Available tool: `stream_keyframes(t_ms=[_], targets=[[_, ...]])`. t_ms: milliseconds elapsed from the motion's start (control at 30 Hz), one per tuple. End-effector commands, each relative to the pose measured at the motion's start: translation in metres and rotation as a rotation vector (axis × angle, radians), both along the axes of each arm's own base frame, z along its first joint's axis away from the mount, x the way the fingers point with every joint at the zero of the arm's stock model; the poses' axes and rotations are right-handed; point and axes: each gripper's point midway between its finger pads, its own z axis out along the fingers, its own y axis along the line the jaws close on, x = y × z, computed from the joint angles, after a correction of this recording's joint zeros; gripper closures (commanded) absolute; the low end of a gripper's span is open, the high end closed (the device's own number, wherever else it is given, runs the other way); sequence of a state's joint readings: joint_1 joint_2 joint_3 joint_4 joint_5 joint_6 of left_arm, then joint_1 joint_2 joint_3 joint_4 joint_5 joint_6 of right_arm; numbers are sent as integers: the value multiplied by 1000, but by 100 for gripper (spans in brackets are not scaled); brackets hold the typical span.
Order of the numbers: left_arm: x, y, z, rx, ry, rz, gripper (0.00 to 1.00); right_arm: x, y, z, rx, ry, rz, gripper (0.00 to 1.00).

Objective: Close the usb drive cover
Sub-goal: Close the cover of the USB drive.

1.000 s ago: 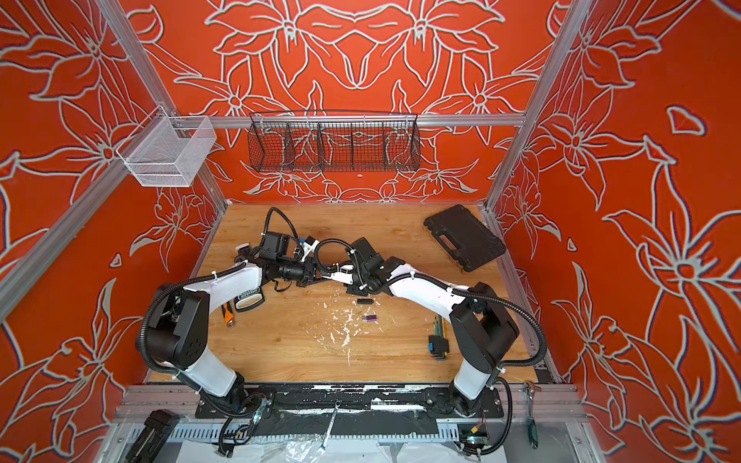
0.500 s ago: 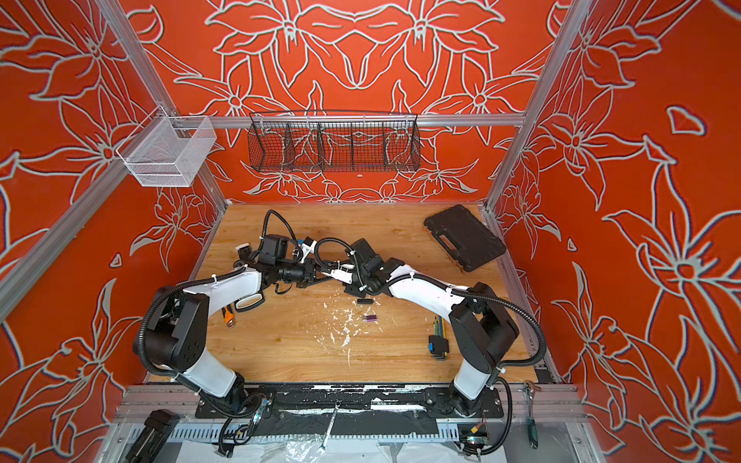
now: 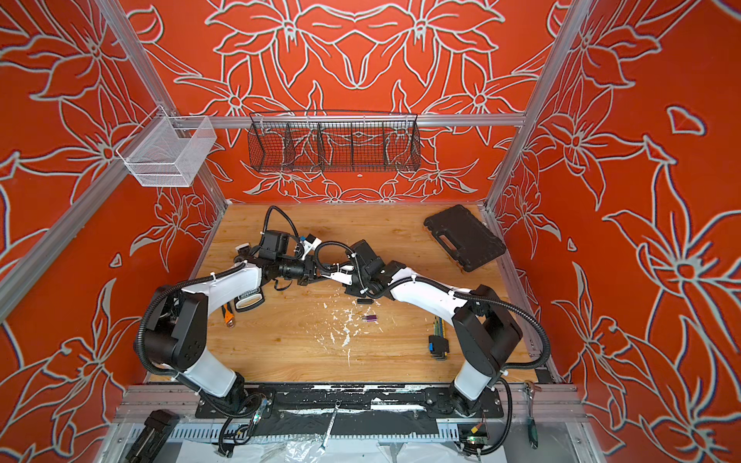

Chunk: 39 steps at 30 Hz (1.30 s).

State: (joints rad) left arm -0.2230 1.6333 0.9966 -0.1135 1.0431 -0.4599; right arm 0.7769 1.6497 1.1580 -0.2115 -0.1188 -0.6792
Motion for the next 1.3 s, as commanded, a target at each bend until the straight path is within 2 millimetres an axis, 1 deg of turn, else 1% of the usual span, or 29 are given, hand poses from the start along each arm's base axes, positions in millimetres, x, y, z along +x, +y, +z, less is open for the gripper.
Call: stream_keyframes(t_ms=[0,167,300,433,700,800,1000,1167,1267], targets=[[-10,-17,-1,-9,-16,-92,100,-31,60,62,213,-130,242,91],[-13,-11,-7,40,-20,-78,100,-24,56,59,185,-136,199,92],[-13,-5,-14,100,-38,-47,100,-23,53,53,153,-112,184,93],[-12,0,-16,132,-55,-12,100,-24,53,50,141,-75,179,94],[-9,5,-18,145,-70,69,100,-16,55,44,125,-23,115,95],[-10,6,-24,159,-51,87,100,-16,56,42,114,-2,108,95],[-9,4,-28,149,-33,93,100,-17,61,47,162,16,96,96],[-13,11,-36,208,-38,104,100,-15,59,53,172,-5,86,96],[-16,10,-40,205,-27,97,100,-19,61,59,186,-18,115,96]])
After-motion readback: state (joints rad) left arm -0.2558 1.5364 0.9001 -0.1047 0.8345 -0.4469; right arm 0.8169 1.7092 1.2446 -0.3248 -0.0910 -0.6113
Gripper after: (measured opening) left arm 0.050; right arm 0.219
